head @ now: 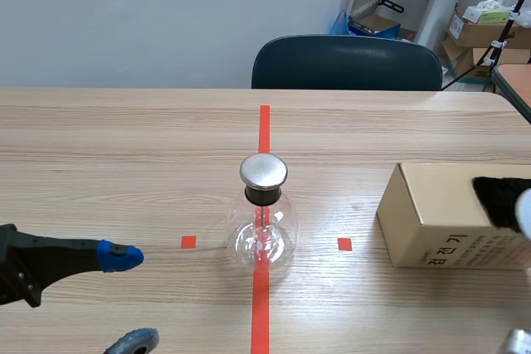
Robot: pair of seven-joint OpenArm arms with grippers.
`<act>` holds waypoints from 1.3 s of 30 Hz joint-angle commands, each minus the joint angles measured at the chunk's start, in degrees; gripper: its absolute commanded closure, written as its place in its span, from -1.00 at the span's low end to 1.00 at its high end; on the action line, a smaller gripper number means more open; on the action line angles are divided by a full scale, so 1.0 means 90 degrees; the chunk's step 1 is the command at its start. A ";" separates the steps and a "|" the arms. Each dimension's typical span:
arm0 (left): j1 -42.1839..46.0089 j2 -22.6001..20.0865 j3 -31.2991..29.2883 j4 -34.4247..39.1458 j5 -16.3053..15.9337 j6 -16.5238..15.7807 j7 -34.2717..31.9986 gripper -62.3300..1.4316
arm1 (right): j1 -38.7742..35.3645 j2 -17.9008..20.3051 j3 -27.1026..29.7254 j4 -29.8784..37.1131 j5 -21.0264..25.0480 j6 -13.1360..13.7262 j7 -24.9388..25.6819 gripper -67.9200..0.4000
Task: Do the electroscope experiment
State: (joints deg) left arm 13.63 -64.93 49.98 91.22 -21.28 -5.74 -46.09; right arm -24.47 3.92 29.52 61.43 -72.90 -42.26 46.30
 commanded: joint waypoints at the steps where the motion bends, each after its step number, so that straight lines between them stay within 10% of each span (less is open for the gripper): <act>1: -0.0019 0.0034 0.0005 0.0141 -0.0039 0.0005 -0.0095 -0.27 | 0.0039 0.0039 -0.0019 0.0233 0.0012 0.0024 0.0119 0.94; 7: -0.0019 0.0034 0.0005 0.0141 -0.0039 0.0005 -0.0092 -0.27 | 0.0010 0.0024 -0.0036 0.0289 0.0083 0.0117 -0.1608 0.94; 13: -0.0019 0.0034 0.0005 0.0141 -0.0039 0.0005 -0.0092 -0.27 | 0.0002 0.0070 -0.0260 0.0335 -0.0143 0.0129 -0.0515 0.94; 19: -0.0019 0.0032 0.0005 0.0141 -0.0039 0.0005 -0.0092 -0.27 | 0.0002 0.0063 -0.0401 0.0342 -0.0080 0.0153 -0.2067 0.94; 25: -0.0019 0.0032 0.0005 0.0141 -0.0039 0.0005 -0.0087 -0.27 | 0.0005 0.0143 -0.0631 0.0342 -0.0158 0.0153 -0.0986 0.94; 31: -0.0019 0.0032 0.0005 0.0138 -0.0039 0.0005 -0.0049 -0.27 | 0.0000 0.0095 -0.0644 0.0342 -0.0029 0.0155 -0.2518 0.94; 36: -0.0019 0.0032 0.0005 0.0138 -0.0039 0.0005 -0.0049 -0.27 | 0.0019 0.0148 -0.0658 0.0384 -0.0041 0.0148 -0.0823 0.94; 39: -0.0019 0.0032 0.0005 0.0138 -0.0039 0.0005 -0.0051 -0.27 | 0.0019 0.0134 -0.0656 0.0423 0.0119 0.0148 -0.1275 0.94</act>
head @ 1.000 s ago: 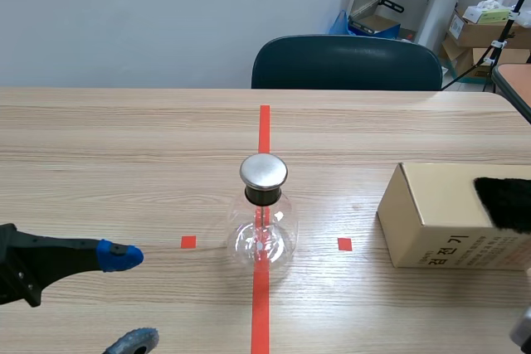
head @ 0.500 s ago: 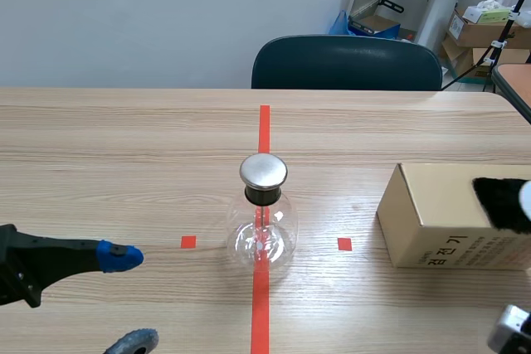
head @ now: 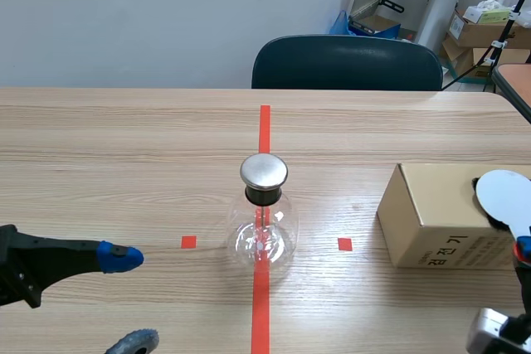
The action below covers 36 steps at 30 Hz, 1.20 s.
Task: Do the electroscope experiment
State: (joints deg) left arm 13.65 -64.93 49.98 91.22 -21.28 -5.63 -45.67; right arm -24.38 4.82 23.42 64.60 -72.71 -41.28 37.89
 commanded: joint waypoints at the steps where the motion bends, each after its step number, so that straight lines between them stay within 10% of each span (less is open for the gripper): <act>1: -0.0022 0.0032 0.0005 0.0138 -0.0039 -0.0007 -0.0097 -0.27 | 0.0007 0.0027 0.0032 0.0070 0.0124 0.0041 -0.0772 0.94; 4: -0.0022 0.0032 0.0005 0.0138 -0.0039 -0.0007 -0.0097 -0.27 | -0.0010 0.0032 0.0034 0.0068 0.0129 0.0044 -0.1557 0.94; 10: -0.0022 0.0032 0.0005 0.0138 -0.0039 -0.0005 -0.0097 -0.27 | 0.0010 0.0041 -0.0053 0.0194 0.0379 0.0044 0.0333 0.94; 15: -0.0022 0.0032 0.0005 0.0138 -0.0039 -0.0005 -0.0095 -0.27 | -0.0068 -0.0010 0.0053 0.0206 0.0476 0.0044 -0.1173 0.94; 21: -0.0022 0.0032 0.0005 0.0138 -0.0039 -0.0005 -0.0095 -0.27 | -0.0080 -0.0032 0.0068 0.0296 0.0323 0.0022 0.0899 0.94; 28: -0.0022 0.0032 0.0005 0.0138 -0.0036 -0.0005 -0.0095 -0.27 | -0.0265 -0.0223 0.0058 0.0328 0.0260 0.0034 -0.1166 0.94; 33: -0.0022 0.0032 0.0005 0.0138 -0.0036 -0.0005 -0.0095 -0.27 | -0.0272 -0.0221 0.0012 0.0508 0.0180 0.0019 0.0301 0.94; 36: -0.0022 0.0032 0.0005 0.0138 -0.0036 -0.0002 -0.0092 -0.27 | -0.0294 -0.0294 0.0005 0.0520 0.0318 0.0022 -0.0253 0.94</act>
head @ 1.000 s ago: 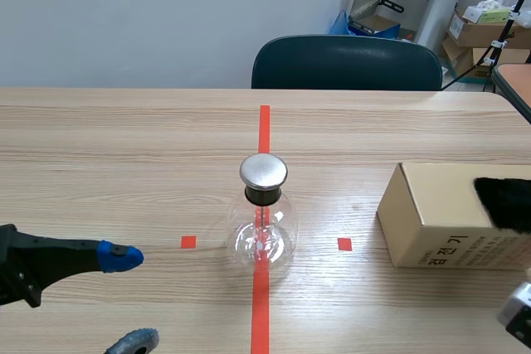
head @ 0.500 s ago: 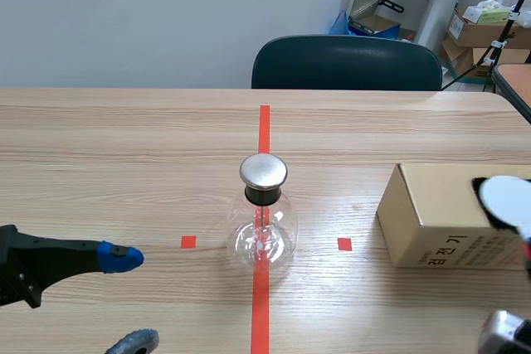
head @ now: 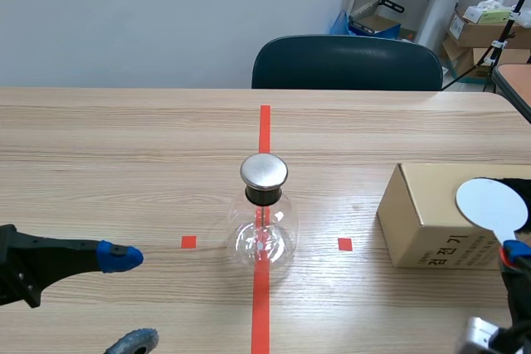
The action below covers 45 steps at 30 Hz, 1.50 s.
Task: Do the electroscope experiment
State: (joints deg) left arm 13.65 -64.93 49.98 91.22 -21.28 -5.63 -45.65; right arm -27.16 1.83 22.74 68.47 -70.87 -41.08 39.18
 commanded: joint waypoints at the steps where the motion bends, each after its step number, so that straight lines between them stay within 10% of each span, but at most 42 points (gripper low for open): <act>1: -0.0022 0.0032 0.0005 0.0138 -0.0036 -0.0002 -0.0097 -0.27 | -0.0007 0.0039 0.0080 0.0090 0.0083 0.0000 -0.0903 0.94; 4: -0.0022 0.0032 0.0005 0.0138 -0.0036 -0.0002 -0.0095 -0.27 | -0.0053 0.0046 0.0194 0.0090 -0.0180 0.0002 -0.1333 0.94; 9: -0.0022 0.0032 0.0005 0.0134 -0.0036 -0.0002 -0.0095 -0.27 | -0.0051 0.0058 0.0255 0.0129 -0.0063 0.0000 0.0787 0.94; 15: -0.0022 0.0029 0.0005 0.0134 -0.0036 0.0000 -0.0097 -0.27 | -0.0075 -0.0019 0.0236 0.0131 -0.0117 0.0051 -0.1049 0.94; 20: -0.0022 0.0029 0.0005 0.0134 -0.0036 0.0000 -0.0097 -0.27 | -0.0034 0.0075 0.0228 0.0151 -0.0112 0.0041 0.0877 0.94; 26: -0.0024 0.0029 0.0005 0.0134 -0.0036 0.0044 -0.0097 -0.27 | -0.0053 -0.0027 0.0189 0.0151 -0.0189 0.0027 -0.1409 0.94; 32: -0.0024 0.0029 0.0005 0.0134 -0.0036 0.0044 -0.0097 -0.27 | -0.0049 0.0058 0.0187 0.0151 -0.0243 -0.0024 0.0636 0.94; 39: -0.0024 0.0029 0.0005 0.0134 -0.0036 0.0044 -0.0097 -0.27 | -0.0070 -0.0022 0.0197 0.0151 -0.0282 -0.0100 -0.1676 0.94; 45: -0.0024 0.0029 0.0005 0.0134 -0.0036 0.0044 -0.0097 -0.27 | -0.0053 0.0005 0.0177 0.0151 -0.0243 -0.0168 0.0189 0.94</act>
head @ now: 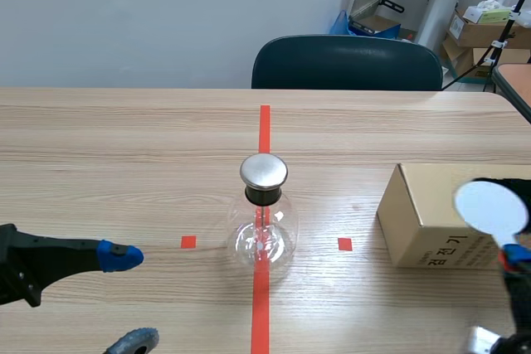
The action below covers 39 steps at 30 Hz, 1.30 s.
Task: Do the electroscope experiment
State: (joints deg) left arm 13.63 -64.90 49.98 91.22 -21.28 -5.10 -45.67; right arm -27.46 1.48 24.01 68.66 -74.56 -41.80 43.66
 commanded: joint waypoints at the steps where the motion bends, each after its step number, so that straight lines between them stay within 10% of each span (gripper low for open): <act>1: -0.0022 0.0027 0.0005 0.0134 -0.0036 -0.0015 -0.0095 -0.27 | -0.0019 0.0012 0.0034 0.0129 0.0197 -0.0092 -0.0716 0.94; 5: -0.0022 0.0027 0.0005 0.0134 -0.0039 -0.0015 -0.0095 -0.27 | -0.0019 -0.0007 0.0085 0.0129 0.0155 0.0104 -0.2346 0.94; 11: -0.0022 0.0027 0.0005 0.0134 -0.0039 -0.0015 -0.0095 -0.27 | -0.0019 -0.0007 0.0119 0.0126 0.0090 0.0102 -0.0369 0.94; 17: -0.0034 0.0027 0.0005 0.0134 -0.0036 -0.0015 -0.0095 -0.27 | -0.0049 -0.0114 0.0136 0.0126 0.0134 0.0107 -0.2288 0.94; 23: -0.0036 0.0027 0.0005 0.0134 -0.0039 -0.0015 -0.0097 -0.27 | -0.0036 -0.0117 0.0129 0.0126 0.0160 0.0126 -0.0544 0.94; 29: -0.0036 0.0027 0.0005 0.0134 -0.0039 -0.0012 -0.0097 -0.27 | -0.0080 -0.0202 0.0131 0.0126 0.0131 0.0131 -0.2200 0.94; 35: -0.0036 0.0027 0.0005 0.0134 -0.0041 -0.0015 -0.0095 -0.27 | -0.0107 -0.0202 0.0129 0.0126 0.0068 0.0138 -0.0707 0.94; 39: -0.0036 0.0027 0.0002 0.0134 -0.0066 -0.0012 -0.0095 -0.27 | -0.0126 -0.0238 0.0124 0.0126 0.0087 0.0146 -0.1707 0.94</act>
State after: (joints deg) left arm 13.63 -64.93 49.98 91.22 -21.67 -5.10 -45.67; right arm -28.32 -1.26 24.62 68.71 -74.30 -40.66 29.82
